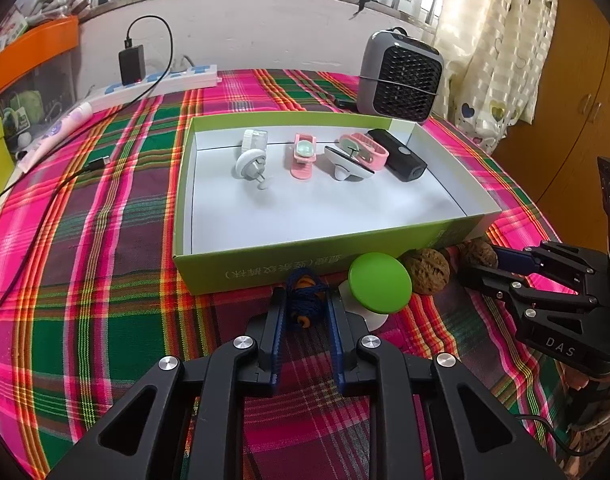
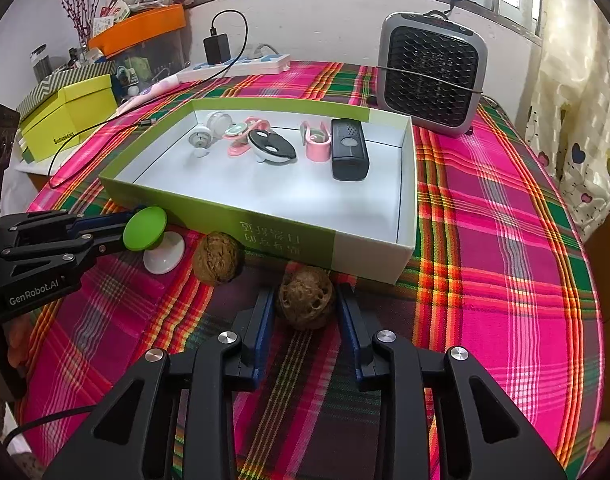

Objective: Organize objects
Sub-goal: 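Close the left tool on the blue rope toy while the right tool grasps the walnut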

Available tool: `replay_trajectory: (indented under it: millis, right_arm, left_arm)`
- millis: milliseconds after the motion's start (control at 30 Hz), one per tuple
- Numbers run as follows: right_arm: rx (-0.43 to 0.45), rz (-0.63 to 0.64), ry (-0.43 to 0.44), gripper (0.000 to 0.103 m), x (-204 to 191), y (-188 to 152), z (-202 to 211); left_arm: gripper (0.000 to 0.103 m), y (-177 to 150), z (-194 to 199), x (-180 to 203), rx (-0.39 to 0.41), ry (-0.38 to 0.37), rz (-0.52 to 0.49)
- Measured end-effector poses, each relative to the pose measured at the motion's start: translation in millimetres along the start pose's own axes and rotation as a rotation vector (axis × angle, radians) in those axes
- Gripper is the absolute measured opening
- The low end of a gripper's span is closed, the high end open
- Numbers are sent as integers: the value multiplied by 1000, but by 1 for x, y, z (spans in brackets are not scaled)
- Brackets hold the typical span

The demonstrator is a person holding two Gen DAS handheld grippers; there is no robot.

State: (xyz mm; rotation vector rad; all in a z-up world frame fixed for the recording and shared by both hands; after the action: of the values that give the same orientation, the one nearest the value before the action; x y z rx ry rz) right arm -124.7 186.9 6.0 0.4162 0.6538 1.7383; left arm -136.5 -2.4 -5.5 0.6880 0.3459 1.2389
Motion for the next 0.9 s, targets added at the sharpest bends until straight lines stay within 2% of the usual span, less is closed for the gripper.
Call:
replay_trajectory:
  millis: [900]
  right_arm:
    - [1,-2,0,31,-1,-1,0]
  left_arm:
    - [16,-1,2,-1,5,5,11]
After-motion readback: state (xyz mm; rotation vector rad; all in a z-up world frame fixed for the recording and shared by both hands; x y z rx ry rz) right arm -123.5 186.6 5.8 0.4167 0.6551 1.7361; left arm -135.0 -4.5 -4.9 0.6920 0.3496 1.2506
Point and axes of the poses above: each gripper's, at about its wrist camera, not at the fingertips, and z roughly against the way its jaws point, x to its right, y to its top, the point moved 2 cm from there along -z, roughly the way its jaws point, and after that the axes turned 3 degrees about -z, right-handed, at the moved point
